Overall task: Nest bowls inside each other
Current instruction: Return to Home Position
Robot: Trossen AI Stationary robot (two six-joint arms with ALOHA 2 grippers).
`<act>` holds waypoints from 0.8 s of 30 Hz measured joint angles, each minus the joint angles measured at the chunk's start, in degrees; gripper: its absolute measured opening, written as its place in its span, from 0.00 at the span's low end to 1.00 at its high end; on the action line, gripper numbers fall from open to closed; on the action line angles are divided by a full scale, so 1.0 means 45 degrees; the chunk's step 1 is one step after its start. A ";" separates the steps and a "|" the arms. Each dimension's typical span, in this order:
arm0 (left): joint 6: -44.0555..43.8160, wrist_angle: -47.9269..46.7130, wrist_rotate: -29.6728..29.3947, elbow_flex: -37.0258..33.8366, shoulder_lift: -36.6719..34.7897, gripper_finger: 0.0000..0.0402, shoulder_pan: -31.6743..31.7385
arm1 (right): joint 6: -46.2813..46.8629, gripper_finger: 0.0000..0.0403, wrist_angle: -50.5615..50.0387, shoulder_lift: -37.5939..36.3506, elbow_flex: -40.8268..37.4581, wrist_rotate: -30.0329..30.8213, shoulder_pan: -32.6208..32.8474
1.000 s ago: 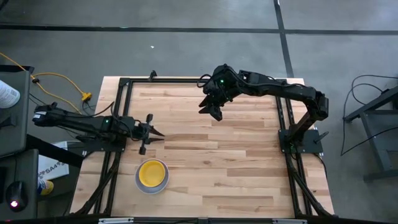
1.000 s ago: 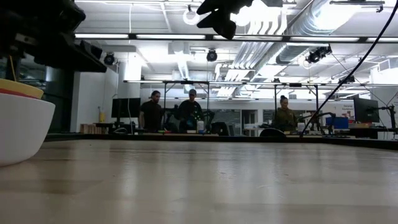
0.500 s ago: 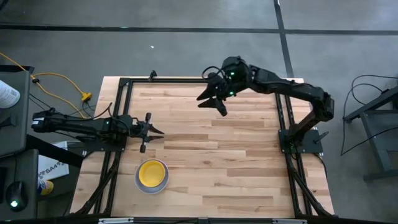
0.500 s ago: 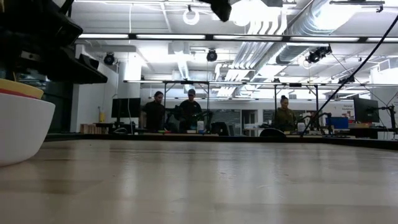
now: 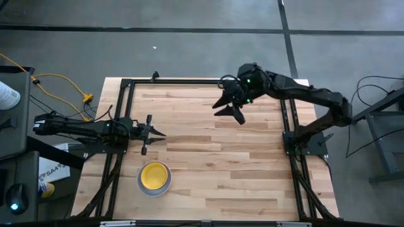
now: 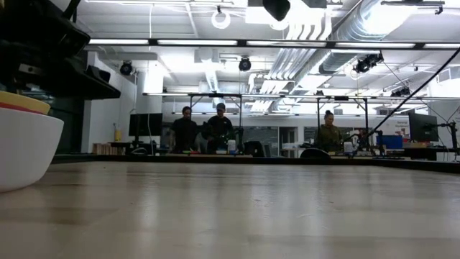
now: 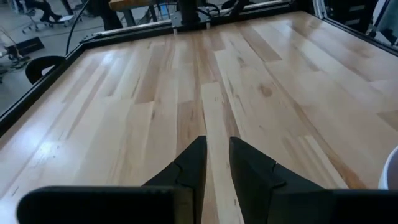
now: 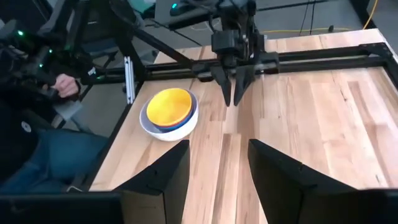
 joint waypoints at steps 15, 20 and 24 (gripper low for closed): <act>-0.0046 0.0164 -0.0694 -0.0081 0.0000 0.17 0.0000 | 0.1595 0.39 0.6062 -0.4688 -0.7914 0.0302 -0.0442; -0.0081 0.0392 -0.0886 -0.0393 -0.0008 0.17 0.0000 | 0.1984 0.39 0.6383 -0.5671 -0.9036 0.0713 -0.0447; -0.0143 0.0383 -0.0918 -0.0534 -0.0007 0.17 0.0000 | 0.2115 0.39 0.6378 -0.5885 -0.9344 0.0719 -0.0442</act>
